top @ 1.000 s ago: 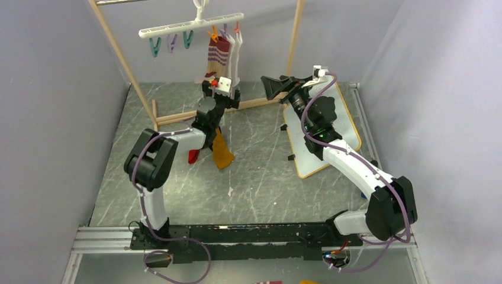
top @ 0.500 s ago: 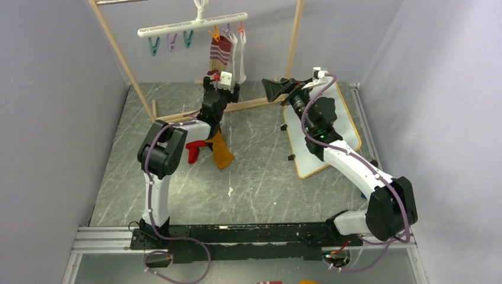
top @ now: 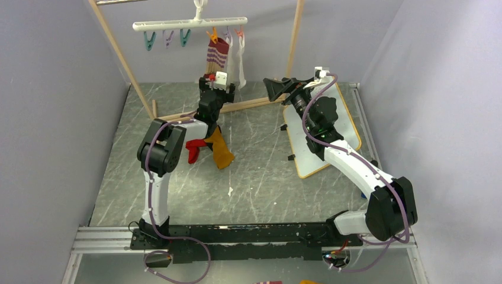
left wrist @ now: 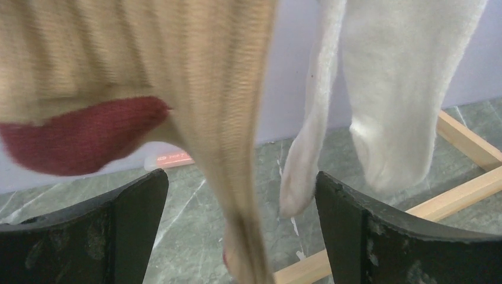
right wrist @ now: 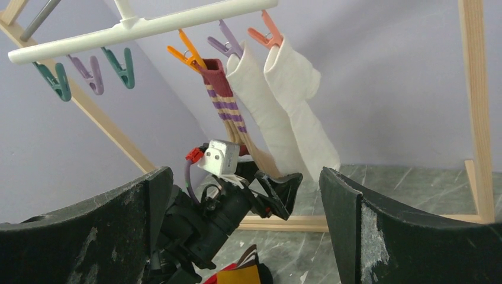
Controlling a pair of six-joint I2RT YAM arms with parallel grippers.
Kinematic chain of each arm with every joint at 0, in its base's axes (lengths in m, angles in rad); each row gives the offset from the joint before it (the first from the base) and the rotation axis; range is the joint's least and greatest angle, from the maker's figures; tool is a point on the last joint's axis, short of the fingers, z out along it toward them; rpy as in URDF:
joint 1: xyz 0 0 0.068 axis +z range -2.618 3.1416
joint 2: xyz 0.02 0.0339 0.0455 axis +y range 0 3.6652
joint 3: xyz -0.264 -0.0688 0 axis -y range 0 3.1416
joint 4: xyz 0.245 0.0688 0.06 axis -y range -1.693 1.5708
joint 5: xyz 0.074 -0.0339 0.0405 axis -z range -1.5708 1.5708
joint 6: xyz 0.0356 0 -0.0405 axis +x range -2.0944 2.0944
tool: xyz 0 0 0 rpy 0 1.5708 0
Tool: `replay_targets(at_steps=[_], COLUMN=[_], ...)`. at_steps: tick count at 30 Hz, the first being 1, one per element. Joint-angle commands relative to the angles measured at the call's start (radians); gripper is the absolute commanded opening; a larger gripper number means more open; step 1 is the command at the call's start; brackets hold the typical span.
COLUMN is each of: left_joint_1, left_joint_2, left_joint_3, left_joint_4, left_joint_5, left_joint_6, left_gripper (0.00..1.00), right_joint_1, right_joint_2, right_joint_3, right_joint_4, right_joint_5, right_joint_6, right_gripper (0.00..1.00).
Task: Remove the socks clipped to the hanger
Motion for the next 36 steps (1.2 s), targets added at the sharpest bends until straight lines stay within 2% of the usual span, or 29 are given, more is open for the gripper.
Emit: replay_targets(at_steps=[1,14,17,32,36], left_joint_1=[0.004,0.020,0.022,0.025,0.029], left_joint_2=[0.019,0.028,0.035,0.064,0.060], left_joint_3=[0.045,0.021,0.036,0.038,0.035], left_joint_4=[0.007,-0.009,-0.037,-0.062,-0.058], left_joint_5=[0.005,0.002,0.001,0.013,0.016], left_joint_6=[-0.012,-0.022,-0.028,-0.039,-0.037], left_gripper=[0.97,0.97,0.93,0.88,0.77], right_joint_1=[-0.007,-0.011,-0.013,-0.018,-0.018], right_joint_2=[-0.011,0.007,0.010,0.020,0.021], right_joint_3=[0.005,0.013,0.014,0.011,0.009], right_joint_4=[0.038,0.046,0.046,0.050,0.053], right_joint_5=[-0.021,-0.038,-0.039,-0.046,-0.048], right_joint_6=[0.013,0.022,0.024,0.030,0.032], right_gripper=[1.00,1.00,1.00,1.00,1.00])
